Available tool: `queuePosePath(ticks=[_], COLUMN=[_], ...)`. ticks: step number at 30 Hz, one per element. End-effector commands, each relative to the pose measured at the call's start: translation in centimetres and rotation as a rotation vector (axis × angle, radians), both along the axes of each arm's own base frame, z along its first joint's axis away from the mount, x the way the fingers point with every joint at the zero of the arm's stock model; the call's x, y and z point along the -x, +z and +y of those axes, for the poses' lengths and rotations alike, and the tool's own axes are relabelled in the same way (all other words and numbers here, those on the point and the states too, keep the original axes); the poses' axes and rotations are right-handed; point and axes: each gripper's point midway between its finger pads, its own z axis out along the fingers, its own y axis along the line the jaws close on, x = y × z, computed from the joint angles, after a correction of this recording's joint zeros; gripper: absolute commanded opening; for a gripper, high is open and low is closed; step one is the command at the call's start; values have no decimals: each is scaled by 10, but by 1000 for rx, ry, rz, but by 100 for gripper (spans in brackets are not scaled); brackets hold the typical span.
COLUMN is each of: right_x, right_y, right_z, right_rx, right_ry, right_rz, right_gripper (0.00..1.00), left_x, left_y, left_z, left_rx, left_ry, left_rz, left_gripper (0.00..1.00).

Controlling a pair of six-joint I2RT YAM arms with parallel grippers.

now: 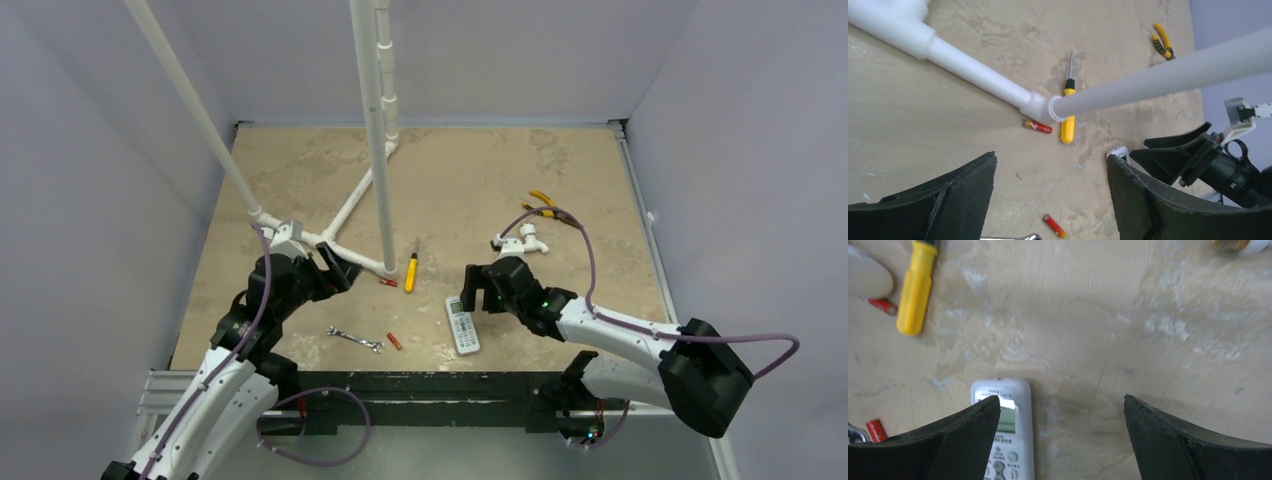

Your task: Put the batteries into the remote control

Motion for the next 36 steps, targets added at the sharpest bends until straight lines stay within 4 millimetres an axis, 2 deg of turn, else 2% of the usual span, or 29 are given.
queuePosePath(ticks=[1,5,9,15,17,21,23,28,32,36], right_x=[32,46,54,50,47,43,42,41,39,38], right_y=[-26,-37,-36,-30,-27,-24,-23,-23,-22,-23], right_z=[1,0,14,15,16,13,15,14,10,8], right_rx=[37,30,-32,-14,-20,-21,-26,-12,-2,2], right_ry=[-21,-30,30,43,41,22,21,23,14,11], right_rz=[71,101,109,77,62,40,35,29,15,5], right_gripper=[92,89,83,77,75,71,70,68,68,68], left_x=[28,43,49,49,45,34,29,18,5,-11], left_y=[-15,-25,-24,-6,5,18,22,36,46,50], left_z=[-21,-37,-53,-83,-94,-118,-129,-169,-186,-200], left_rx=[54,113,143,159,165,132,87,12,-21,-167], left_ry=[-121,-215,-311,-435,-458,-447,-418,-460,-452,-448], left_rz=[23,4,-36,-114,-160,-281,-356,-455,-522,-578], left_gripper=[78,76,71,61,55,32,24,1,0,0])
